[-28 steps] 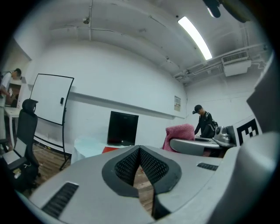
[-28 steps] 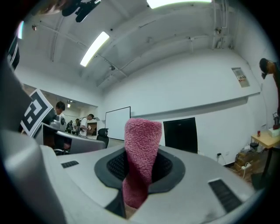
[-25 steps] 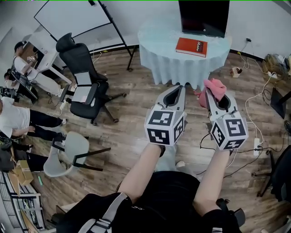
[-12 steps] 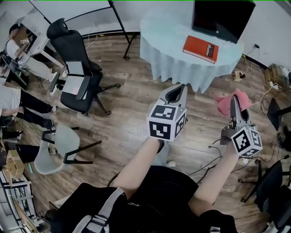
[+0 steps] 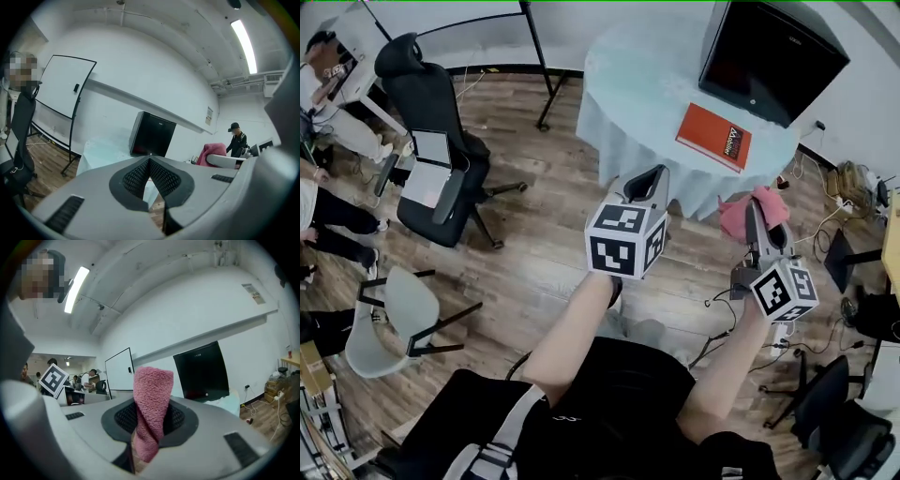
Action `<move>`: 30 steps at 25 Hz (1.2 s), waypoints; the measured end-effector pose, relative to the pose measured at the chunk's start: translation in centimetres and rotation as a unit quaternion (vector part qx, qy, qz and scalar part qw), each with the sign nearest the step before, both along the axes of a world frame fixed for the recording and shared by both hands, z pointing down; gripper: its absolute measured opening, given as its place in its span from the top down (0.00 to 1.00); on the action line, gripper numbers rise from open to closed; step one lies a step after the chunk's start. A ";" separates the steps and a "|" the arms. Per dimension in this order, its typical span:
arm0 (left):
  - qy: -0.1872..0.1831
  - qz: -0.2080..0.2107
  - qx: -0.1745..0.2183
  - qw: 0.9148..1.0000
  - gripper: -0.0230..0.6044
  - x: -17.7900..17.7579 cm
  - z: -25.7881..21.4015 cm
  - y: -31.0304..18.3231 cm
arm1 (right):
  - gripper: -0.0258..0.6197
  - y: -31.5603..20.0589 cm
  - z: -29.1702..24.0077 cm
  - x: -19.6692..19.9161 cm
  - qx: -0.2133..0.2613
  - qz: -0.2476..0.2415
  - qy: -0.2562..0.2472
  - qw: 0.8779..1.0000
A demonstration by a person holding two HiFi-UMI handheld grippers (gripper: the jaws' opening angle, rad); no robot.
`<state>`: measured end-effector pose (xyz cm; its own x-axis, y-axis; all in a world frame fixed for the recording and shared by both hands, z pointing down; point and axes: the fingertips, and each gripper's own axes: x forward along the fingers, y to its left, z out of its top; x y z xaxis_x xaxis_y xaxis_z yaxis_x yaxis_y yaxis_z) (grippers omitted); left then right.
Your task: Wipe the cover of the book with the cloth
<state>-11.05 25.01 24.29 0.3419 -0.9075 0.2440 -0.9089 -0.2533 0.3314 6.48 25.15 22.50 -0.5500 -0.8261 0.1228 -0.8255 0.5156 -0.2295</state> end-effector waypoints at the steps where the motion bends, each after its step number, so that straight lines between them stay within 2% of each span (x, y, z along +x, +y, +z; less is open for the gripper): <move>1: -0.002 -0.003 0.004 1.000 0.94 -0.8 -0.3 -0.6 | 0.81 -0.7 0.1 -0.7 -0.002 -0.004 -0.003 1.000; 4: 0.007 -0.015 0.015 1.000 0.94 -3.0 -1.0 -1.6 | 0.81 -2.5 -0.2 -2.2 -0.008 -0.009 -0.012 1.000; 8: 0.020 -0.042 0.006 0.999 0.94 -5.6 -0.4 -2.8 | 0.81 -4.6 -1.9 -4.7 0.012 -0.027 -0.017 0.999; 12: 0.028 -0.043 -0.009 0.999 0.94 -6.0 1.1 -4.4 | 0.81 -6.5 -0.5 -6.5 -0.001 -0.041 0.002 0.999; 16: 0.022 -0.025 -0.002 0.999 0.94 -4.5 1.0 -7.1 | 0.81 -10.1 -0.6 -5.3 0.005 -0.003 -0.014 1.000; 20: 0.023 -0.002 -0.003 1.000 0.94 -1.9 1.2 -10.8 | 0.81 -13.4 -1.2 -4.3 0.015 -0.003 -0.025 1.000; 23: 0.030 0.013 -0.020 0.999 0.94 0.6 2.4 -14.3 | 0.81 -16.2 -0.3 -2.2 0.003 0.003 -0.015 1.000; 26: 0.034 0.028 -0.044 0.998 0.94 3.2 4.5 -18.3 | 0.81 -20.1 1.2 1.2 -0.012 0.034 -0.008 0.999; 30: 0.036 0.019 -0.077 0.996 0.94 4.6 7.2 -23.5 | 0.81 -25.1 2.7 4.5 -0.025 0.059 -0.019 0.998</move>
